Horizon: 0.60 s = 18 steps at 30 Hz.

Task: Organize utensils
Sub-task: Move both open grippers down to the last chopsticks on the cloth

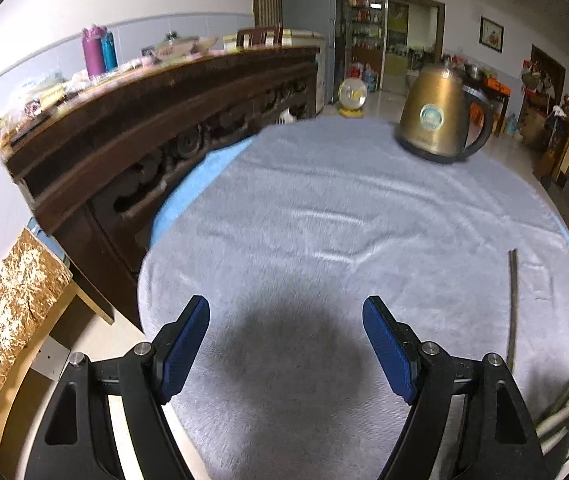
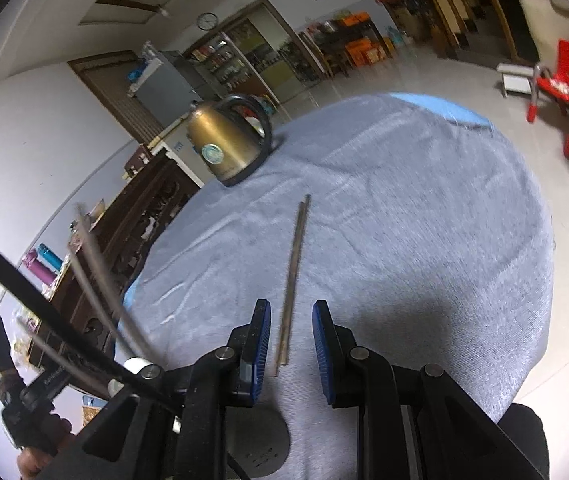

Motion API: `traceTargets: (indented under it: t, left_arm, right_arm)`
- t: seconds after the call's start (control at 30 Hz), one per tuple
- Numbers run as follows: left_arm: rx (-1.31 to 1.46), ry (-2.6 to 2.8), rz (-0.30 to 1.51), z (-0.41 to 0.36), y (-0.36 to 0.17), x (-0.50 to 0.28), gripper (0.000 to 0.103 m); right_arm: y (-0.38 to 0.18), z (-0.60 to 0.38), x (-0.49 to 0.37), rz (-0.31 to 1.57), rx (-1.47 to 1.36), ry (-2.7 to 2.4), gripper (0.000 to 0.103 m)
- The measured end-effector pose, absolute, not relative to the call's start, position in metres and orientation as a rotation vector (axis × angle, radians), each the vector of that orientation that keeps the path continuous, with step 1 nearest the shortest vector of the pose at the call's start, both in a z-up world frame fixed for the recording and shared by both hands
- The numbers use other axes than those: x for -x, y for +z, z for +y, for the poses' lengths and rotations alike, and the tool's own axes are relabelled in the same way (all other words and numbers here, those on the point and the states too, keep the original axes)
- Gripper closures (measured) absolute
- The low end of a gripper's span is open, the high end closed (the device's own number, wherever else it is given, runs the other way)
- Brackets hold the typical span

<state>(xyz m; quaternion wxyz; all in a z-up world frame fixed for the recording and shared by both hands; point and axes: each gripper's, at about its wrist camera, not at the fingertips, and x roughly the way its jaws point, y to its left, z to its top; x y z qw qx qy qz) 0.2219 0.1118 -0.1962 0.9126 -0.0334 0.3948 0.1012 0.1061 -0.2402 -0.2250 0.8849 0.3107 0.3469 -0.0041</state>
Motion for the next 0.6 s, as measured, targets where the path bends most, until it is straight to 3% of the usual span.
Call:
traceTargets:
  t: [0.27, 0.6]
  left_arm:
    - [-0.016, -0.008, 0.878, 0.087, -0.242, -0.280, 0.024]
    - [-0.152, -0.304, 0.844, -0.024, -0.238, -0.345, 0.024]
  right_arm:
    - [-0.261, -0.269, -0.124, 0.761, -0.744, -0.011, 0.080]
    - [-0.285, -0.291, -0.142, 0.713, -0.802, 0.084, 0.077]
